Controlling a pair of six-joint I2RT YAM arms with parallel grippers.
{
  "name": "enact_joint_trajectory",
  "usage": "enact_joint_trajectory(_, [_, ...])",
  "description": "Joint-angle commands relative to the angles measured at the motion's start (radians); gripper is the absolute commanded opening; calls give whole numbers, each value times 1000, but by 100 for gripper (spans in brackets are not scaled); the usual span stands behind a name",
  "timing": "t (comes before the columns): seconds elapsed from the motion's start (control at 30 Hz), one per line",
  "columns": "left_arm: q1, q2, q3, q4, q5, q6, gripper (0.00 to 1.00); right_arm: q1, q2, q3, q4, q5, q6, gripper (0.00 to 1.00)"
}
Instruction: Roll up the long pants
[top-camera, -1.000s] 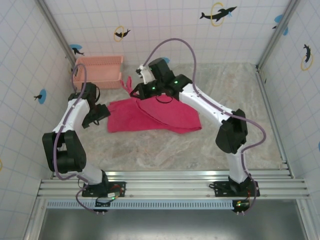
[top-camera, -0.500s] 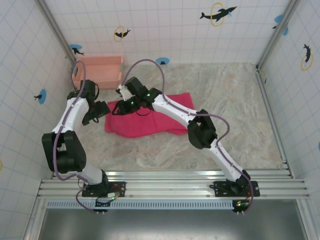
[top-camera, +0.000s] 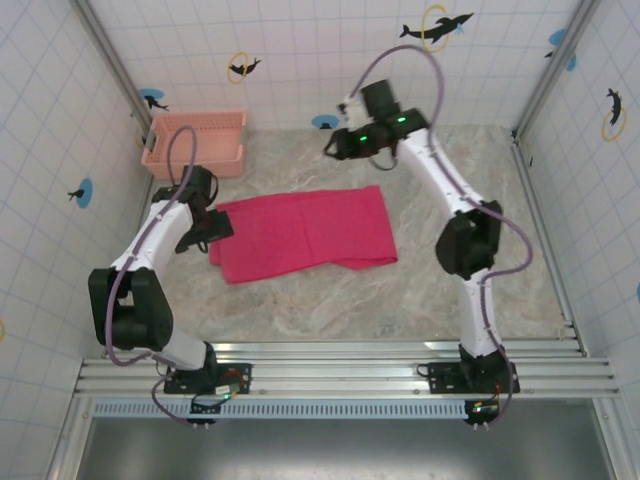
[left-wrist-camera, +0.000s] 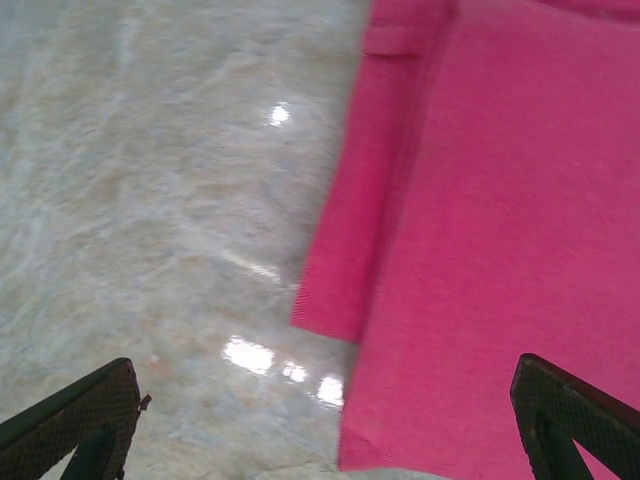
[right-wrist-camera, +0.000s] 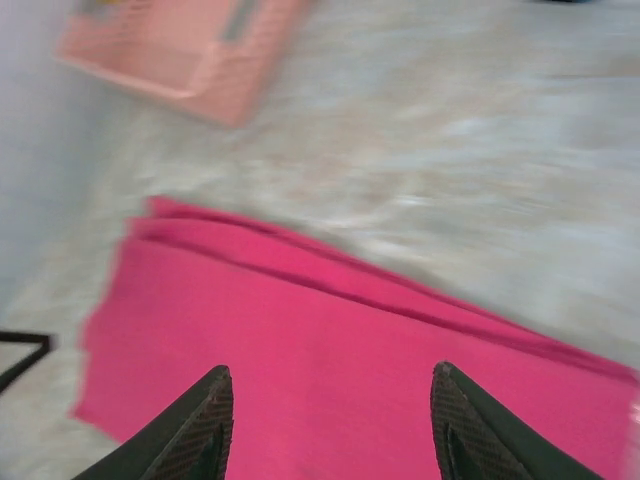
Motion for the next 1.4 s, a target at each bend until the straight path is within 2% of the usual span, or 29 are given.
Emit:
enact_joint_trajectory(0.0, [-82,77,19,-6,-42,-20,97,-44,-42,-177,-192,82,-163,55])
enact_joint_trajectory(0.17, [-143,198,106,-28,-45,-37,97,-105,-29,-365,-130,55,-173,55])
enact_joint_trajectory(0.37, [-169,298,194,-54,-44,-67,97,-104,45,-390,-99,66,-181,55])
enact_joint_trajectory(0.63, [-180,413,288,-82,-42,-107,97,-103,194,-263,-105,27,-188,54])
enact_joint_trajectory(0.83, [-185,529,382,-114,-52,-133,98,-90,298,-125,-163,11,-203,47])
enact_joint_trajectory(0.9, [-191,560,413,-112,-49,-151,97,-89,313,-101,-189,6,-218,43])
enact_joint_trajectory(0.97, [-206,591,451,-103,-32,-162,97,-93,310,-104,-193,-4,-215,26])
enact_joint_trajectory(1.07, [-237,665,551,-115,0,-166,98,-109,273,-143,-210,5,-197,6])
enact_joint_trajectory(1.1, [-248,693,592,-127,12,-170,97,-115,251,-171,-211,11,-188,3])
enact_joint_trajectory(1.17, [-278,770,704,-138,56,-165,97,-130,180,-261,-205,12,-185,0])
enact_joint_trajectory(1.37, [-360,1044,1057,-150,218,-222,97,-164,-52,-590,-201,29,-189,0])
